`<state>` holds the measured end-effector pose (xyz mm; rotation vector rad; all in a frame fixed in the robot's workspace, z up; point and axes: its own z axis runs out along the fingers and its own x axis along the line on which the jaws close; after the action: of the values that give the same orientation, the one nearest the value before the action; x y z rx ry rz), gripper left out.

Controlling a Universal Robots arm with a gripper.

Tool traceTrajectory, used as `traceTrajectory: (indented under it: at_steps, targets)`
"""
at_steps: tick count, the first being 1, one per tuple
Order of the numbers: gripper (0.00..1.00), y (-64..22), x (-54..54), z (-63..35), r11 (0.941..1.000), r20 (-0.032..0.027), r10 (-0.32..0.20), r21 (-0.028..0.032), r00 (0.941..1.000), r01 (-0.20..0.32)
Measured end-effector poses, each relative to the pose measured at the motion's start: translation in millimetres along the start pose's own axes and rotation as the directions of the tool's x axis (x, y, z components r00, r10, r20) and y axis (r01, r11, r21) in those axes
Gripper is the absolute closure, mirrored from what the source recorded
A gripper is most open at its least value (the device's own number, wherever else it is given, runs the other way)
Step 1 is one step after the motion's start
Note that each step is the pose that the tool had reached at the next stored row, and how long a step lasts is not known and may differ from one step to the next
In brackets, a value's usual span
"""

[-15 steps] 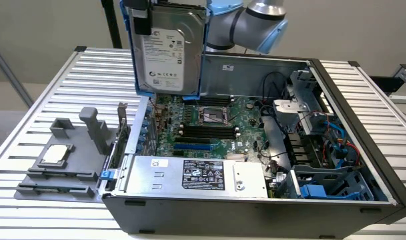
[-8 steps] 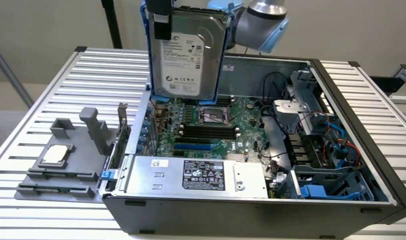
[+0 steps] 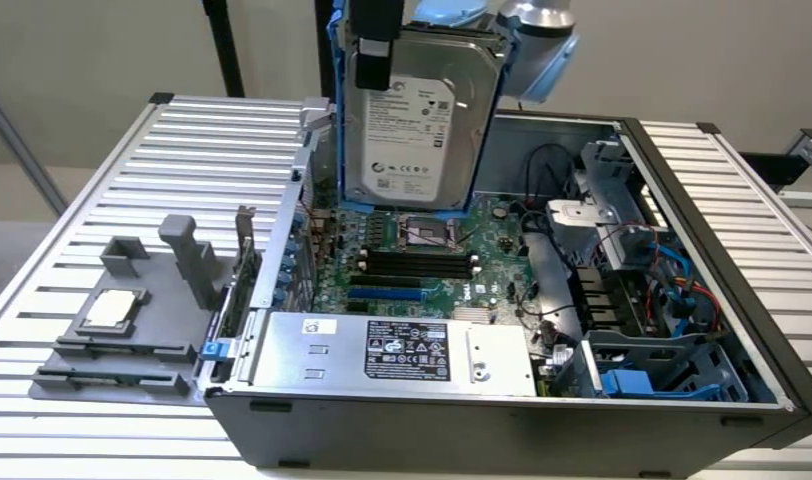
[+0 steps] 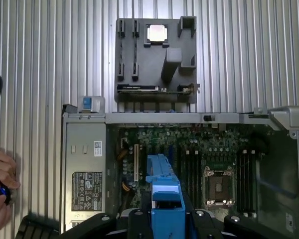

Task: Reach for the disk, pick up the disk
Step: 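Pick up the disk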

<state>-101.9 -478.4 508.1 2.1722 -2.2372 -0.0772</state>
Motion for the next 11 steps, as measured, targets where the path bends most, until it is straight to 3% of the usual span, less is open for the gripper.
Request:
traceTrajectory:
  at_steps: [11]
  targets:
    - [0.67, -41.3, 12.6, -2.4, 1.0000, 0.0000, 0.000, 0.0011, 1.0000, 0.000]
